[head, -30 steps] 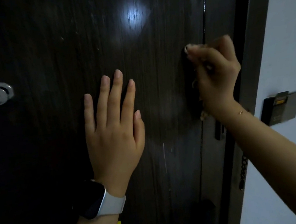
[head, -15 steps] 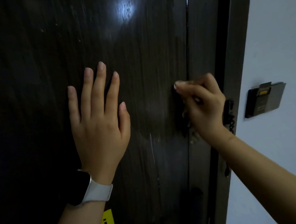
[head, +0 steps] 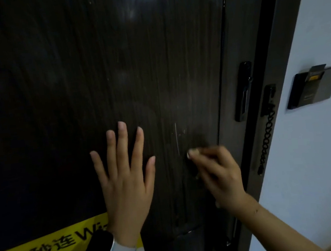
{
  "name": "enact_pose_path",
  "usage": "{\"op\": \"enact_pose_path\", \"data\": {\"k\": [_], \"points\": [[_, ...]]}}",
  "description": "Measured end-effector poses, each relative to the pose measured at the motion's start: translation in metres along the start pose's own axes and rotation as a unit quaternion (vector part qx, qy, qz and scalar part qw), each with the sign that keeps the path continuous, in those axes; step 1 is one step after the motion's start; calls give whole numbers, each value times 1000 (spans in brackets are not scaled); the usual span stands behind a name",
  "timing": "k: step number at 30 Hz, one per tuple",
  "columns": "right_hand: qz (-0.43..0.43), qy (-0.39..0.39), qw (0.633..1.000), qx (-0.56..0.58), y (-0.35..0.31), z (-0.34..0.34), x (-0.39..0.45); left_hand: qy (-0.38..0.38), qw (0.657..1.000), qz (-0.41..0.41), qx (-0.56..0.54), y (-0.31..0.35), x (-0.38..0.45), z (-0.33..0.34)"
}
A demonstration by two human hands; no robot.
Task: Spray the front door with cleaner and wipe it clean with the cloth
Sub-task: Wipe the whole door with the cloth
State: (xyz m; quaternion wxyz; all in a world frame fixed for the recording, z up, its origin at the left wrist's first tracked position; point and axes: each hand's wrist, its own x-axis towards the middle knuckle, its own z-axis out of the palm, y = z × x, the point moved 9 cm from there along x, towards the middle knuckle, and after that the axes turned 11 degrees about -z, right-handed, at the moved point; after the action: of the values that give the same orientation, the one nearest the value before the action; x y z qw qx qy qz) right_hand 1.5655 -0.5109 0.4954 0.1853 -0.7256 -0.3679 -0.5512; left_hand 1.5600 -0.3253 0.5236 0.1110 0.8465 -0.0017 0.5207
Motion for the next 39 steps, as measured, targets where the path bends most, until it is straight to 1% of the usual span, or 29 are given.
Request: {"op": "enact_pose_path", "data": {"k": [2,5,7,8,9,13,14,16,19,21,23,26,27,29,32,34,36,39], "points": [[10,39,999,-32,-2,-11,41,0,1000,7,18,-1,0,2],[38,134,990,-39,-3,-29,95,2,1000,12,22,0,0,2],[77,178,981,-11,0,-32,102,1,1000,19,24,0,-1,3],[95,186,978,2,0,-28,94,0,999,21,25,-1,-2,3],[110,182,977,8,-2,-22,78,-1,999,22,25,-1,-2,3],[170,120,977,35,-17,10,-2,-6,999,27,26,-1,-2,4],[172,113,978,45,-19,11,-4,-6,999,27,28,-1,-2,4],[154,116,980,43,-17,5,20,-2,999,25,33,-1,-2,4],[124,178,976,16,-8,-22,86,-7,999,26,28,-1,-3,4],[105,191,976,3,-10,-26,101,-9,999,29,28,-1,-3,4],[99,149,984,-13,-18,-13,75,-8,999,32,26,0,-3,4],[152,88,984,-15,-28,11,16,-4,999,31,23,-2,-3,4],[164,86,983,-6,-28,13,11,-2,999,29,24,-2,-3,4],[162,95,982,5,-25,9,34,-2,999,27,23,-1,-3,4],[132,158,979,-2,-19,-14,90,-3,999,27,23,-1,-3,3],[111,173,979,-4,-19,-17,94,-3,999,28,21,-1,-4,3],[101,140,985,-16,-25,-6,63,-2,999,31,15,-1,-4,2],[151,87,985,-4,-26,11,4,-2,999,33,12,-1,-3,3]]}}
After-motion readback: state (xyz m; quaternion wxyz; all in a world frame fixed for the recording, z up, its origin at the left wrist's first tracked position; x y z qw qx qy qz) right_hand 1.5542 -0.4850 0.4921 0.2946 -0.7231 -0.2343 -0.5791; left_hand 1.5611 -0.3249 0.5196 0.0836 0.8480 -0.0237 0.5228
